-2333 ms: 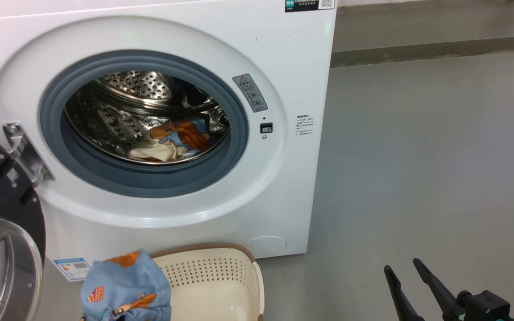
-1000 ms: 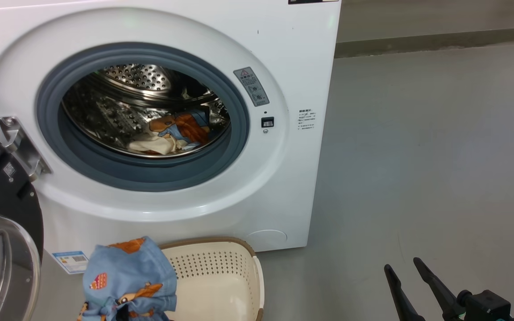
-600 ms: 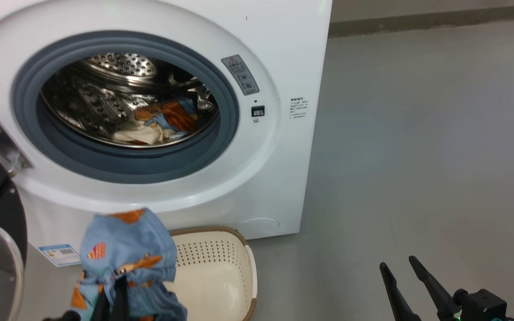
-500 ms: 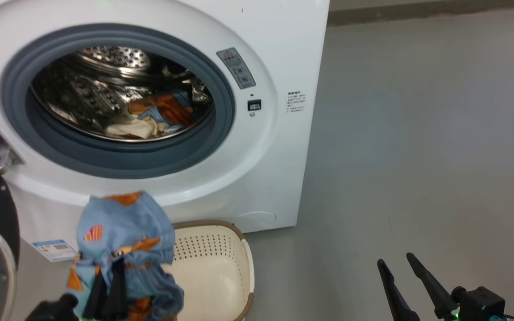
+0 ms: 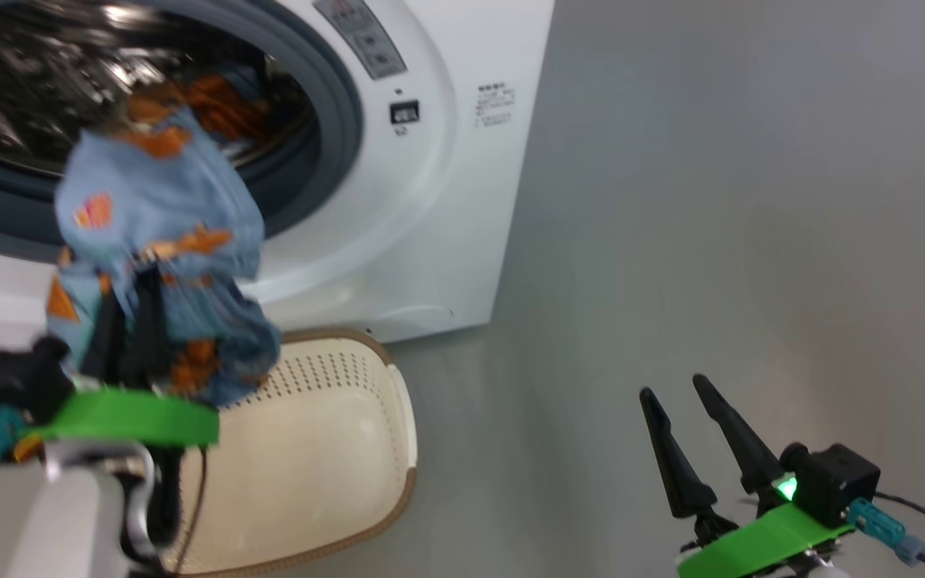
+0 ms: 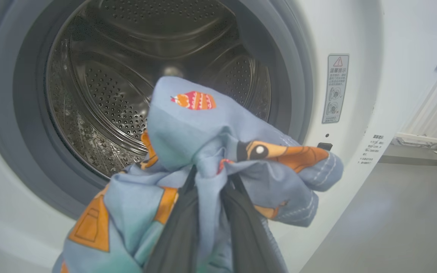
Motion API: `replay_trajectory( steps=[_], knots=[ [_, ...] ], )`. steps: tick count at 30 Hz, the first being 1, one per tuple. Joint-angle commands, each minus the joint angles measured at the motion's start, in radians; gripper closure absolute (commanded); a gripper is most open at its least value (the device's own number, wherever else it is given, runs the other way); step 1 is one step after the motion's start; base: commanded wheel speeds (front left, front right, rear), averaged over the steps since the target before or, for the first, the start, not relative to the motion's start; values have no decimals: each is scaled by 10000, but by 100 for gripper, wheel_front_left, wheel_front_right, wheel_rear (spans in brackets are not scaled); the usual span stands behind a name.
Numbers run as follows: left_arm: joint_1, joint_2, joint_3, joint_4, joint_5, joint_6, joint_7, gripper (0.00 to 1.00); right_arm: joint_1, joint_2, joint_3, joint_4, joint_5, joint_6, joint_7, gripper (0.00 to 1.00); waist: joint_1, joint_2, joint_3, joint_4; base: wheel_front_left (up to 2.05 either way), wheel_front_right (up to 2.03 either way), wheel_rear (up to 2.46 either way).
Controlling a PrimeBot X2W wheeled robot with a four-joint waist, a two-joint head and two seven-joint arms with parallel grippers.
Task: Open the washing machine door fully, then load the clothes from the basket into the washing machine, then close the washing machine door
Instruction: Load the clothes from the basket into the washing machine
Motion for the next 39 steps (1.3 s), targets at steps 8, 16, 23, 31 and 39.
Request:
replay_trajectory(
  steps=[8,16,23,31,39],
  knots=[
    [-2349,941,589,896,236,75,292,100,-740,155,481,-156,-34,16,-48,0,0,0,1569,-1001,0,0,0],
    [-4426,1701,703,2598,477,130,365,100,-1123,249,685,-127,-1,16,-48,0,0,0,2481,-1446,0,0,0],
    [-6248,2215,617,4125,694,108,301,100,-1403,305,852,-113,24,16,-48,0,0,0,3213,-1683,0,0,0],
    [-7786,2572,376,5393,1043,147,97,100,-1571,342,1002,-101,68,16,-48,0,0,0,3746,-1810,0,0,0],
    [-8897,2864,92,6473,1423,235,-120,100,-1649,321,1097,-104,92,16,-48,0,0,0,4248,-1858,0,0,0]
  ],
)
